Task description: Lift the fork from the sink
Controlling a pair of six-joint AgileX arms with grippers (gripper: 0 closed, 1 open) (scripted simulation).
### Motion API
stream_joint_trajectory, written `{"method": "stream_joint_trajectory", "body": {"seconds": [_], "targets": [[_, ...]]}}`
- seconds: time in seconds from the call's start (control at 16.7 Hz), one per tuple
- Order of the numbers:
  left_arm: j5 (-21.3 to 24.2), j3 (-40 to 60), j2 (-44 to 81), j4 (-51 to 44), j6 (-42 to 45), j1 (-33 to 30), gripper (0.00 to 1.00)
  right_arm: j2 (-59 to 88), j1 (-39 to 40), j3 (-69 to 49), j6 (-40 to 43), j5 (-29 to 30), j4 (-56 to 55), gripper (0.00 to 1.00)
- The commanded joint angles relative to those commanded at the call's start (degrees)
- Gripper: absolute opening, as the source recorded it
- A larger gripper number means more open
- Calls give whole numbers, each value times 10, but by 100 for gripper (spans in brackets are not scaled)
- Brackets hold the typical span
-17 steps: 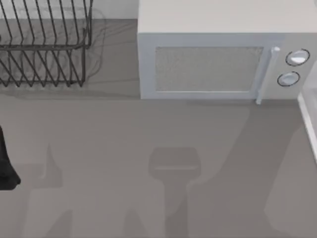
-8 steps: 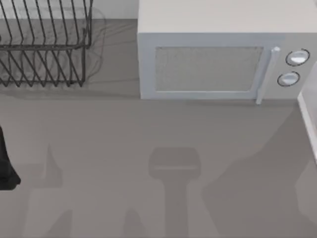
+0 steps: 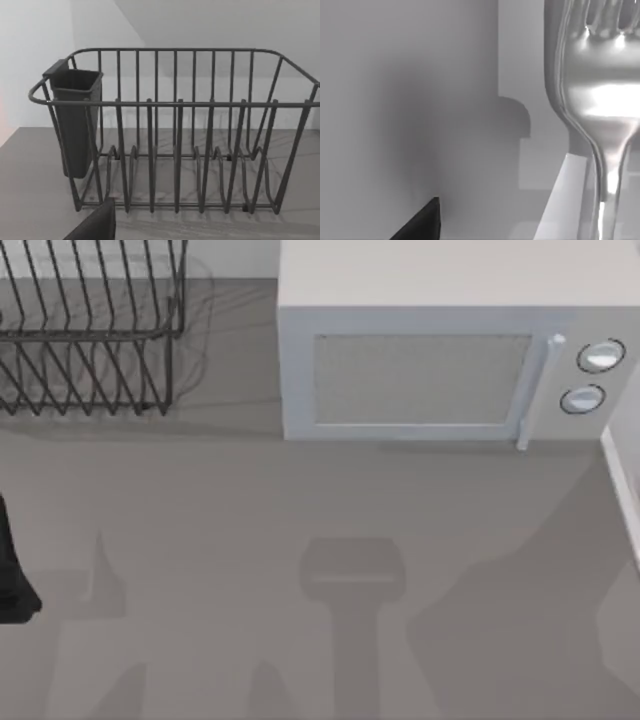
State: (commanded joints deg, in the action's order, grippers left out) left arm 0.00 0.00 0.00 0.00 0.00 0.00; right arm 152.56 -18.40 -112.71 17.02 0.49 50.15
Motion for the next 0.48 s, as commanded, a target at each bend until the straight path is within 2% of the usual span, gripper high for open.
{"method": "stream_joint_trajectory", "body": {"seconds": [0.48], "targets": [[0, 0, 0, 0, 0, 0, 100, 0, 0, 0, 0, 0, 0, 10]]}}
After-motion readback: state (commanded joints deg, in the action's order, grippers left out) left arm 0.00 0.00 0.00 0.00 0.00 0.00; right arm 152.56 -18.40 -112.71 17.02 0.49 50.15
